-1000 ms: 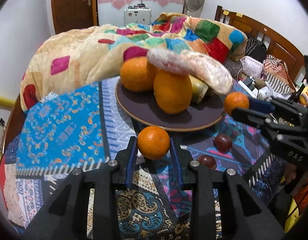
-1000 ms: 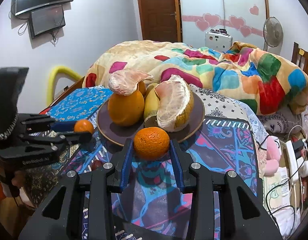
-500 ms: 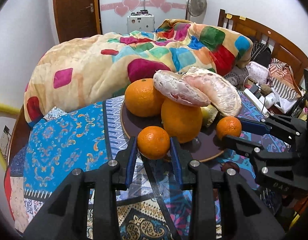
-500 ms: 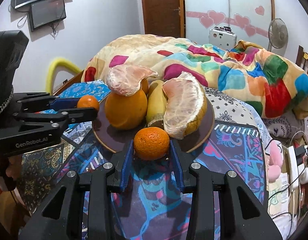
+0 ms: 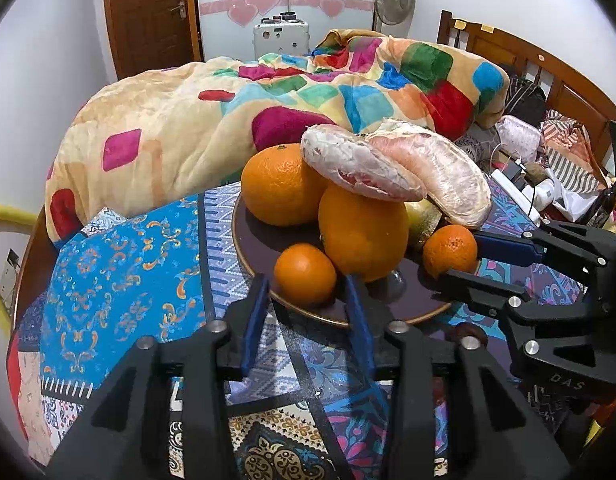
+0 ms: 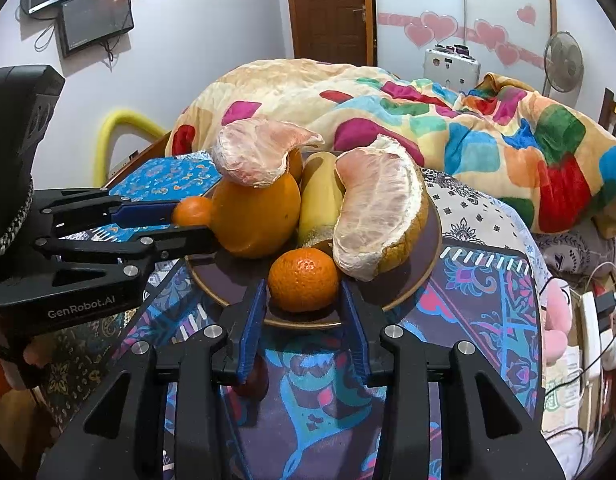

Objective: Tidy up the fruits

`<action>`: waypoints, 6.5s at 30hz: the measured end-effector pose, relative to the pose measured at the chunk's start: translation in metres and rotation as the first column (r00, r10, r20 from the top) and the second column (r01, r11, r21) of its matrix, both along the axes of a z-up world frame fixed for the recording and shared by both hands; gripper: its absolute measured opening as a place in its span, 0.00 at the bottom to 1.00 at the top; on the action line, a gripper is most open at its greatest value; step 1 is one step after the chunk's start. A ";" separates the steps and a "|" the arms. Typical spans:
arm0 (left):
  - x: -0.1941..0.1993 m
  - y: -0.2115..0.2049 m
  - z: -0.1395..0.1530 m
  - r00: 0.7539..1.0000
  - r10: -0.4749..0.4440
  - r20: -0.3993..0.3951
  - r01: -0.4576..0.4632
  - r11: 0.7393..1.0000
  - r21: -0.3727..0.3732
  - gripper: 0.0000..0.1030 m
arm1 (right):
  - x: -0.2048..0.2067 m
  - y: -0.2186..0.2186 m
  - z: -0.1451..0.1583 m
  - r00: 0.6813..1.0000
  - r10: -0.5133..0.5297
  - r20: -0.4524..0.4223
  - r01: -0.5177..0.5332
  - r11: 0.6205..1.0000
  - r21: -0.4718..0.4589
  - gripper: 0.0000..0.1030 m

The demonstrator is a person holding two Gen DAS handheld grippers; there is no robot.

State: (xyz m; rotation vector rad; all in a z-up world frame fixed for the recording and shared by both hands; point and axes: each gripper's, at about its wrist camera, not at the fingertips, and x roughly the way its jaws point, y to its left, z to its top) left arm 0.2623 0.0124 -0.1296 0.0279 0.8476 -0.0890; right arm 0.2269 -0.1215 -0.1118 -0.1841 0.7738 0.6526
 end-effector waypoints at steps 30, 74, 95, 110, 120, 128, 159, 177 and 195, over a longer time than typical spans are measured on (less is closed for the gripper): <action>-0.051 0.006 -0.005 1.000 0.003 -0.009 -0.003 1.000 0.003 0.62 | -0.035 0.005 -0.016 0.995 0.100 -0.029 -0.101 0.995 -0.023 0.21; -0.044 -0.026 0.008 0.998 -0.059 -0.006 0.059 0.997 -0.043 0.16 | -0.020 -0.045 0.009 0.999 -0.026 0.047 0.024 0.999 0.046 0.15; -0.005 -0.007 -0.003 1.000 0.004 0.001 -0.004 1.000 -0.012 0.17 | 0.015 -0.031 0.001 1.000 -0.025 -0.016 0.025 0.999 0.045 0.17; -0.044 -0.006 0.030 0.996 0.041 0.080 -0.039 0.999 -0.018 0.37 | -0.016 -0.052 0.027 0.995 -0.078 0.063 0.074 0.996 0.059 0.32; -0.147 -0.019 0.123 0.934 0.062 0.352 -0.047 0.998 -0.051 0.37 | -0.102 -0.080 0.122 0.950 -0.151 0.273 0.090 0.971 0.223 0.32; -0.229 -0.033 0.169 0.833 0.085 0.546 -0.080 0.996 -0.032 0.56 | -0.188 -0.079 0.168 0.863 -0.216 0.456 0.071 0.947 0.313 0.49; -0.301 -0.039 0.180 0.745 0.099 0.660 -0.112 0.993 -0.023 0.99 | -0.246 -0.080 0.169 0.789 -0.300 0.537 0.106 0.926 0.362 1.00; -0.304 -0.038 0.182 0.742 0.101 0.662 -0.113 0.993 -0.024 1.00 | -0.248 -0.081 0.168 0.791 -0.300 0.533 0.105 0.925 0.365 1.00; -0.301 -0.041 0.181 0.745 0.100 0.660 -0.107 0.994 -0.029 1.00 | -0.248 -0.080 0.169 0.793 -0.295 0.532 0.102 0.927 0.362 1.00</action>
